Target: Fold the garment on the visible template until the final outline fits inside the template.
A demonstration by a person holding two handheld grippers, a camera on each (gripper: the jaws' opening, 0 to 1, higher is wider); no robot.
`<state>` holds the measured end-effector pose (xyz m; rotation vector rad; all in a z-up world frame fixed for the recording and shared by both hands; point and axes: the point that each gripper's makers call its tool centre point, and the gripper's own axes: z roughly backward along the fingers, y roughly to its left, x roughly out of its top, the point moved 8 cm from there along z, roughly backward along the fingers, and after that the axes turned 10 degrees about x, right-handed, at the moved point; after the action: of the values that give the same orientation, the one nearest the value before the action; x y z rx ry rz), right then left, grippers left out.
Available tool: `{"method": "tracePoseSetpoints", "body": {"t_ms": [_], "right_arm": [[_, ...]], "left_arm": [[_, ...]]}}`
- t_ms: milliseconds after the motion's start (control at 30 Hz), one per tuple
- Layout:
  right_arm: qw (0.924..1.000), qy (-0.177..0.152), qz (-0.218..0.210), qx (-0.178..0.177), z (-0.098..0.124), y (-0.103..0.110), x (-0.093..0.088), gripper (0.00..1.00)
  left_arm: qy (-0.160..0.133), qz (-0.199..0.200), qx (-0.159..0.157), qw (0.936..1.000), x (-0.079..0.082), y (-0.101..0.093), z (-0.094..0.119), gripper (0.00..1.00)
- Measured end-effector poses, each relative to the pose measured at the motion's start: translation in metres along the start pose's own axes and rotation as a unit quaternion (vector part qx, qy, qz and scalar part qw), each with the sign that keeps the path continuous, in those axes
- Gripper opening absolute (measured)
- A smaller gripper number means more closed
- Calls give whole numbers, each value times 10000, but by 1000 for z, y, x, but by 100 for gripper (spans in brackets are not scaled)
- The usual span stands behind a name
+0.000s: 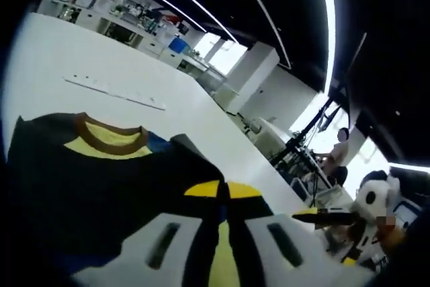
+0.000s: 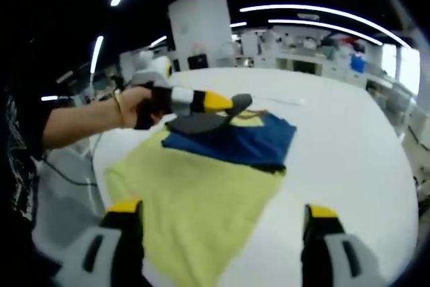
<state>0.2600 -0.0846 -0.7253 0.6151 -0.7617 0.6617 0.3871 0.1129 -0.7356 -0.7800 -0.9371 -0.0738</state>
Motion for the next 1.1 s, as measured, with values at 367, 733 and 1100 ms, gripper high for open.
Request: {"method": "tracePoseSetpoints", "body": {"t_ms": [367,733,1100], "right_arm": [[9999,26,-139,-58,-1,-6,-8,99],[9999,-24,-165,-31,-6,-10,-6,99],[9999,-86,-46,73,-8,-10,1,99]], "left_arm": [[409,46,75,9991,-29,3,-16,0],[611,-437,159,9971,-42,11,-14,17],[-2,-1487,401,9881,-18,23,10,61]]}}
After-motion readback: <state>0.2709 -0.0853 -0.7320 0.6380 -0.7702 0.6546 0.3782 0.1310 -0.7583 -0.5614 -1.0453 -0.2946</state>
